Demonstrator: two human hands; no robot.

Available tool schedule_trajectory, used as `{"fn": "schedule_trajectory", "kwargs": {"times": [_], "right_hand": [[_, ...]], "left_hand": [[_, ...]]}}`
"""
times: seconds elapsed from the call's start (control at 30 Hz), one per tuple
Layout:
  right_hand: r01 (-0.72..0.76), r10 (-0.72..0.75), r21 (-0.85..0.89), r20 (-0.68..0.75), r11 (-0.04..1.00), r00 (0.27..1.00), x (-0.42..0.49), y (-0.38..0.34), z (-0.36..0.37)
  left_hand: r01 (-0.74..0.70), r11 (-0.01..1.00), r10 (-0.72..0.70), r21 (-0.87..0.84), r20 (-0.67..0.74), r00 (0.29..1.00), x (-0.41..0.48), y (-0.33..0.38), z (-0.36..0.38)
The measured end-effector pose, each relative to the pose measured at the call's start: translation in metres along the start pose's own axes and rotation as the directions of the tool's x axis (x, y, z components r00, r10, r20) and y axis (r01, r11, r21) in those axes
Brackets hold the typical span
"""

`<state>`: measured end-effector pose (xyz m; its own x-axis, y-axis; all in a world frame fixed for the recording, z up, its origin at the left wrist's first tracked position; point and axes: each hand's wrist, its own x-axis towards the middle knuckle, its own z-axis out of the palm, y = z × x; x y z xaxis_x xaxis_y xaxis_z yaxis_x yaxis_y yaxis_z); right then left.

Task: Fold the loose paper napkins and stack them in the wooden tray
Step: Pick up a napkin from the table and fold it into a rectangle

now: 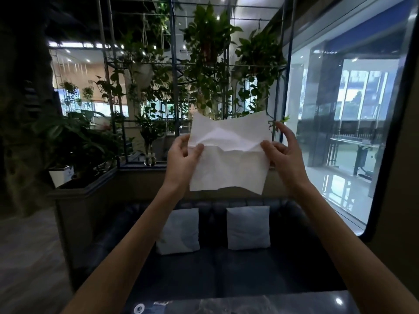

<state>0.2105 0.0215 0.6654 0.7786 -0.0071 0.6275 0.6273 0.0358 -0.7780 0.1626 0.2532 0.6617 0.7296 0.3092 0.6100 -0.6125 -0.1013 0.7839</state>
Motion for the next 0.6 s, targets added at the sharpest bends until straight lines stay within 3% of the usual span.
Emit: {"fn": "schedule_trajectory", "kwargs": {"times": [0.23, 0.43, 0.5, 0.6], "right_hand": [[-0.073, 0.073, -0.052, -0.012, 0.996, 0.997, 0.025, 0.009, -0.005], [-0.121, 0.181, -0.172, 0.388, 0.978, 0.904, 0.042, 0.025, -0.031], [-0.082, 0.166, -0.203, 0.440, 0.976, 0.883, 0.048, 0.028, -0.038], [0.015, 0.093, -0.254, 0.407, 0.967, 0.909, 0.061, 0.029, -0.040]], "left_hand": [[-0.007, 0.998, 0.013, 0.066, -0.085, 0.996, 0.006, -0.020, 0.027], [-0.004, 0.977, 0.029, 0.212, -0.113, 0.993, 0.020, -0.029, 0.036], [0.023, 0.972, -0.005, 0.232, -0.074, 0.997, 0.025, -0.028, 0.036], [0.032, 0.957, -0.040, 0.289, 0.019, 0.999, 0.034, -0.024, 0.034]]}}
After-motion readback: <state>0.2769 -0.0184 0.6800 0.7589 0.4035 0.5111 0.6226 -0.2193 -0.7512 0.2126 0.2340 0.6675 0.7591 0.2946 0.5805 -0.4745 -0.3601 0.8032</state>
